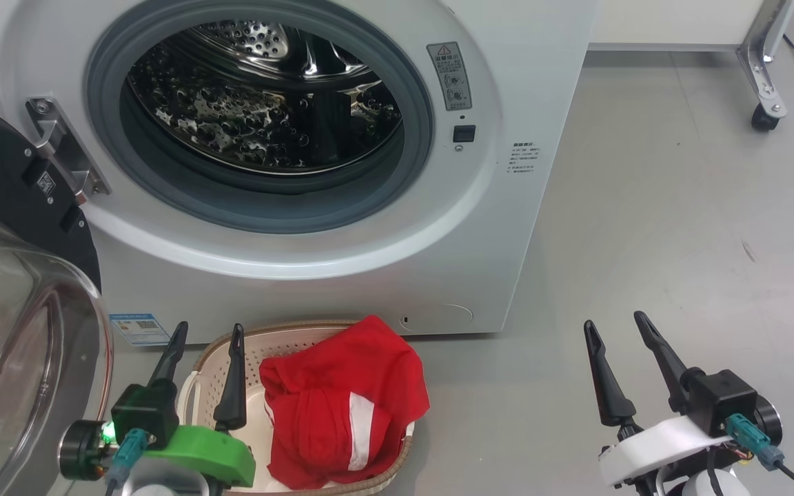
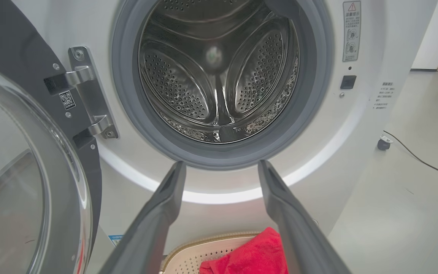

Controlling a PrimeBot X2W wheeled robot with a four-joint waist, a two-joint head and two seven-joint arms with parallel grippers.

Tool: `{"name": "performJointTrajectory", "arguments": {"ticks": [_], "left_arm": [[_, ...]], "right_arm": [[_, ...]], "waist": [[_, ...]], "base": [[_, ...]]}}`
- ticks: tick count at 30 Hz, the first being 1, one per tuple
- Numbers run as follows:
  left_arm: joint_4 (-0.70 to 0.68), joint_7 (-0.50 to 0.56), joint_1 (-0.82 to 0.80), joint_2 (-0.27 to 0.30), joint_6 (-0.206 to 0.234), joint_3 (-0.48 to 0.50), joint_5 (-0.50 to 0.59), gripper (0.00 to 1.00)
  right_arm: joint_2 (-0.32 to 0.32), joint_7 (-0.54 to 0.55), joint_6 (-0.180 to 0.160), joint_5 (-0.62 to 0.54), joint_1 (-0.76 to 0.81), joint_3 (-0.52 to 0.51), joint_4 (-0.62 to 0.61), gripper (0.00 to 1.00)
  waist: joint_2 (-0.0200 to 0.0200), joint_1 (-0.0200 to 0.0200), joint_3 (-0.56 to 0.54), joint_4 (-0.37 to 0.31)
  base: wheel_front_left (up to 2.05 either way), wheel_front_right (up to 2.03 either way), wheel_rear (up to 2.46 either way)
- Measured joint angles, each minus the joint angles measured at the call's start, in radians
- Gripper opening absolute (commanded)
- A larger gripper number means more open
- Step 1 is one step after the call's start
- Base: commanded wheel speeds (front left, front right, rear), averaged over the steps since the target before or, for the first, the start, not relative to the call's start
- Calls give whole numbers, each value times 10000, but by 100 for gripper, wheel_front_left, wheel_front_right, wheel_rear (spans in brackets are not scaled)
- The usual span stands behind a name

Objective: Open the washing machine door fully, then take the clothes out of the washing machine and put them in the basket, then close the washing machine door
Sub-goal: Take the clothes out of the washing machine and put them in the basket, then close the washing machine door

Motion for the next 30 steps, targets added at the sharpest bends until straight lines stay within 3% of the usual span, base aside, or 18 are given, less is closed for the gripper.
{"name": "performJointTrajectory", "arguments": {"ticks": [30], "left_arm": [[-1377, 13, 1425, 226, 186, -81, 165, 100]], "right_arm": [[48, 0, -176, -2, 620, 58, -169, 100]], "waist": [[0, 0, -357, -102]], "base": [[0, 0, 0]]}}
